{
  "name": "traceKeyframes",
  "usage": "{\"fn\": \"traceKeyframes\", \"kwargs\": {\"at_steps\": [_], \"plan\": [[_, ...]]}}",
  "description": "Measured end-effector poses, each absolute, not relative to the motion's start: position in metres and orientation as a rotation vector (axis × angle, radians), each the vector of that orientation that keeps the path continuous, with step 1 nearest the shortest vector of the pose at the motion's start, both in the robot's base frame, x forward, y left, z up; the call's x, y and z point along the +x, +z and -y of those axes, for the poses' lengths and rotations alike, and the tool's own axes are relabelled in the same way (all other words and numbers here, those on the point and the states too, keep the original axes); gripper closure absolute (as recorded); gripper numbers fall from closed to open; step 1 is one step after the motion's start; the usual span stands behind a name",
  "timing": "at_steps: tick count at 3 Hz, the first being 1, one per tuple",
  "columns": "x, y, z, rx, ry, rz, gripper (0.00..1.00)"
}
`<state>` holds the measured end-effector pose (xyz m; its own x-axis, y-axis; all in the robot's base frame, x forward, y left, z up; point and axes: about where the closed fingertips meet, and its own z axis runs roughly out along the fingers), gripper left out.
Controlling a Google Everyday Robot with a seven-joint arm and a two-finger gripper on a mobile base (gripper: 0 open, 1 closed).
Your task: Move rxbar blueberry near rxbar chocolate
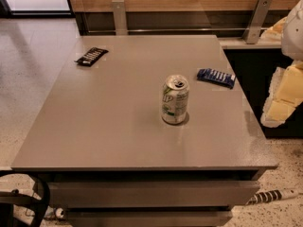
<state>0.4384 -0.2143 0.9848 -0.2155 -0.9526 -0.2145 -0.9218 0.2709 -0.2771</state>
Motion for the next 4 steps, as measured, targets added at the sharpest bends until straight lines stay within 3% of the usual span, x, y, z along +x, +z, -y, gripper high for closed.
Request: {"fn": "traceKeyframes", "kwargs": {"at_steps": [2, 3, 4], "plan": [[0.449, 0.986, 0.221, -1.668, -0.102, -2.211, 0.00], [0.477, 0.986, 0.236, -1.589, -0.069, -2.179, 0.00], [0.541, 0.962, 0.262, -1.399, 0.049, -2.092, 0.00]]}}
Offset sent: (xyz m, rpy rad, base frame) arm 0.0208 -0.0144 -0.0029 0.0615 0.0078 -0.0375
